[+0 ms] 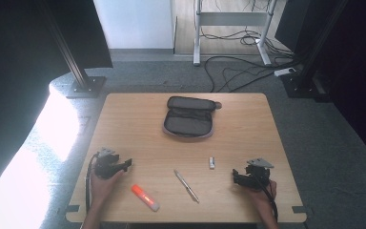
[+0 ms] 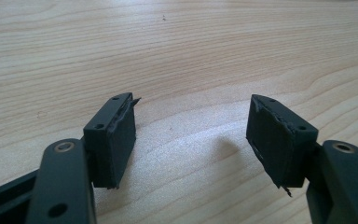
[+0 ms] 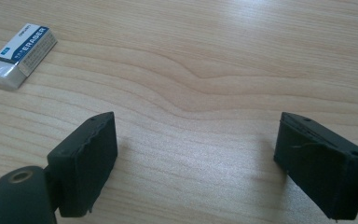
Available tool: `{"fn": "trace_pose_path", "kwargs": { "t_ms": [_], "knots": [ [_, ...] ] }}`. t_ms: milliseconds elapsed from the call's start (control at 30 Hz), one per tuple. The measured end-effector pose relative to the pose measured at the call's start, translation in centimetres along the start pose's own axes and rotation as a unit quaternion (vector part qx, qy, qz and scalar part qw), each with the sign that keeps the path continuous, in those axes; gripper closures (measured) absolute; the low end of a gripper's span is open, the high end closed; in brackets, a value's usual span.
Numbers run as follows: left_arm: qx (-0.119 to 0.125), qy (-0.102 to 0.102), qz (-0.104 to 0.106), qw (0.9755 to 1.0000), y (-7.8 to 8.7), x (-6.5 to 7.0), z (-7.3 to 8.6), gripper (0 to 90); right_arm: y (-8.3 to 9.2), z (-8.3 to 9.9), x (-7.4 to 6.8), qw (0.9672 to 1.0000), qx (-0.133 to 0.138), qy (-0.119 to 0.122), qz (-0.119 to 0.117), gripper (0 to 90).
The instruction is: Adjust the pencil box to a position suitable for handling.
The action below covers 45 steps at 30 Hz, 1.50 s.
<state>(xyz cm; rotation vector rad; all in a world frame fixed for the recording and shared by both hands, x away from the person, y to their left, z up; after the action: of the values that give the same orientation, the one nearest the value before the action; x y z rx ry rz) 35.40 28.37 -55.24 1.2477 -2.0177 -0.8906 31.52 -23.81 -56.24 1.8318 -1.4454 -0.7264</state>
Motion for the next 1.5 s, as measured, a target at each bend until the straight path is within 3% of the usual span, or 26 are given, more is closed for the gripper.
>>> {"fn": "trace_pose_path", "kwargs": {
  "t_ms": [67,167,267,400,467,600,700,800,867,1000,1300,1500],
  "knots": [
    [0.001,0.003,-0.023,0.9997,0.2,0.3,0.2,34.2,0.0,0.1,0.0,1.0,0.001,0.0,0.001,12.7],
    [0.021,0.009,-0.015,0.9996,0.5,0.3,0.4,35.7,0.1,0.1,0.0,1.0,0.001,0.0,0.001,12.7],
    [0.015,0.009,-0.02,0.9997,0.4,0.2,0.2,35.9,0.1,0.1,0.0,1.0,0.001,-0.001,0.002,12.8],
    [0.018,-0.008,-0.023,0.9995,0.8,0.9,-0.6,36.2,0.2,0.2,-0.1,1.0,0.0,-0.005,0.004,12.9],
    [0.024,-0.027,-0.023,0.9991,1.3,1.9,-1.3,36.1,0.2,0.2,-0.1,1.0,0.0,-0.005,0.004,13.0],
    [0.036,-0.032,-0.011,0.9988,1.9,2.6,-2.0,35.5,0.2,0.2,-0.1,1.0,0.0,-0.003,0.002,13.1],
    [0.051,-0.023,0.022,0.9982,2.4,3.5,-3.0,34.1,0.2,0.3,-0.1,1.0,0.001,-0.001,0.001,13.6],
    [0.051,-0.024,0.026,0.9981,2.3,4.0,-3.7,33.9,0.2,0.3,-0.1,1.0,0.001,-0.001,0.001,13.8],
    [0.048,-0.025,0.033,0.998,2.2,4.4,-4.3,33.7,0.3,0.3,-0.1,1.0,0.002,-0.001,0.001,14.0],
    [0.035,-0.042,0.022,0.9983,1.6,5.2,-5.2,33.6,0.3,0.3,-0.1,1.0,0.002,-0.001,0.001,14.1],
    [0.033,-0.062,0.036,0.9968,0.2,6.5,-7.9,34.7,0.3,0.3,-0.1,1.0,0.003,0.001,0.0,15.1],
    [0.024,-0.059,0.039,0.9972,-1.0,6.8,-9.1,35.3,0.3,0.3,-0.1,1.0,0.003,0.001,0.0,15.2]
  ]
}}
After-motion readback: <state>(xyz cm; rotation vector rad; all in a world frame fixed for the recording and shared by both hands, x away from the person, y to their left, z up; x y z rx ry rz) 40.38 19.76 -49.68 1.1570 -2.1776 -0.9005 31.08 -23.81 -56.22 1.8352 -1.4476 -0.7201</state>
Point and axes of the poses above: each handheld gripper's, and its own axes: y roughly backward along the jaws, z roughly out of its underside, x roughly to its right, the point moved 1 cm from there along -y, roughly forward along the jaws, and after that the axes turned 10 degrees about -x, right-handed, at the moved point
